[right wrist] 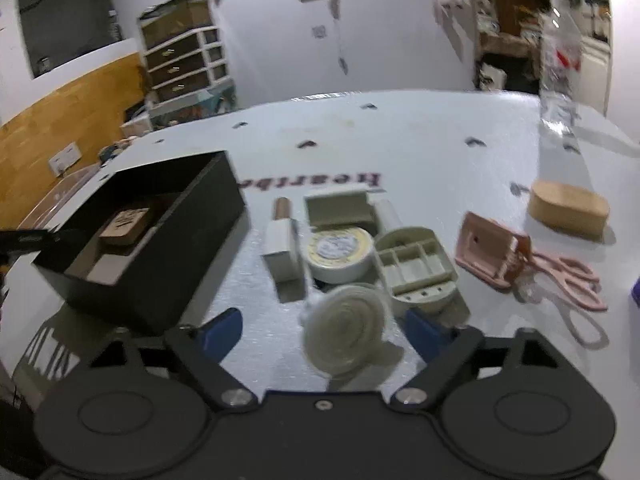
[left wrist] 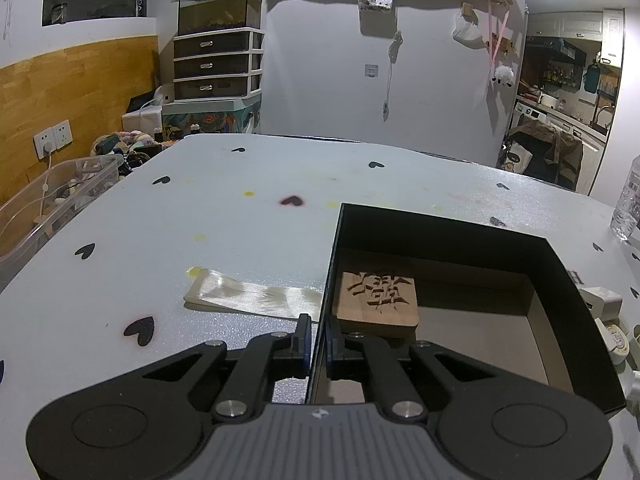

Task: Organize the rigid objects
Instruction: 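Move the right tool back toward the items on the table, then grasp the clear round lid with the right tool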

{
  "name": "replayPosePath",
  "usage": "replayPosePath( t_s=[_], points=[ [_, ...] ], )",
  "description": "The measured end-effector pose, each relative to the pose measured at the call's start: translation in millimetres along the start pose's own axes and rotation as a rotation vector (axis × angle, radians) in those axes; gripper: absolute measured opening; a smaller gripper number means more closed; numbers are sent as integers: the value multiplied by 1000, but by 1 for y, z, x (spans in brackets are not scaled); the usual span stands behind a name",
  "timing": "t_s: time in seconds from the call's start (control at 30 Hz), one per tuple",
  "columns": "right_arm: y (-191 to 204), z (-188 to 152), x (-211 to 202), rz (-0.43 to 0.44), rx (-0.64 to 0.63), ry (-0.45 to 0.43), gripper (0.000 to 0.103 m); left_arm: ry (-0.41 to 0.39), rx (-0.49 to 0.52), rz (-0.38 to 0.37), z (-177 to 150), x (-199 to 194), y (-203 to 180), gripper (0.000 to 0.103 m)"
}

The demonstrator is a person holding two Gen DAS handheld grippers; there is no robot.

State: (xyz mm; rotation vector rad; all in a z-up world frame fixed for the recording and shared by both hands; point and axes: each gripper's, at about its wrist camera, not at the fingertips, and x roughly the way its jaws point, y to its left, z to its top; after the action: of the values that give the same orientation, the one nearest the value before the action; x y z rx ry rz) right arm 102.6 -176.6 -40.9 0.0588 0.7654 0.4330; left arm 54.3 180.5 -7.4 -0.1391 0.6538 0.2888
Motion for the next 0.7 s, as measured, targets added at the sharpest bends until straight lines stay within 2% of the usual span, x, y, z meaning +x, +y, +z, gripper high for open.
replayPosePath(
  t_s=[0.13,0.27,0.47,0.7],
  points=[
    [-10,0,6,3,42,18,81,1,-4,-5,0,0,0,6],
    [-12,0,5,13,50,27,53,-2,-7,-10,-1,0,1,6],
    [-6,1,0,9,17,17,51,-5,-11,-17,-1,1,4,6],
    [12,25,-11,94,-27,-66,51,-9,-15,-23,-2,2,6,6]
  ],
)
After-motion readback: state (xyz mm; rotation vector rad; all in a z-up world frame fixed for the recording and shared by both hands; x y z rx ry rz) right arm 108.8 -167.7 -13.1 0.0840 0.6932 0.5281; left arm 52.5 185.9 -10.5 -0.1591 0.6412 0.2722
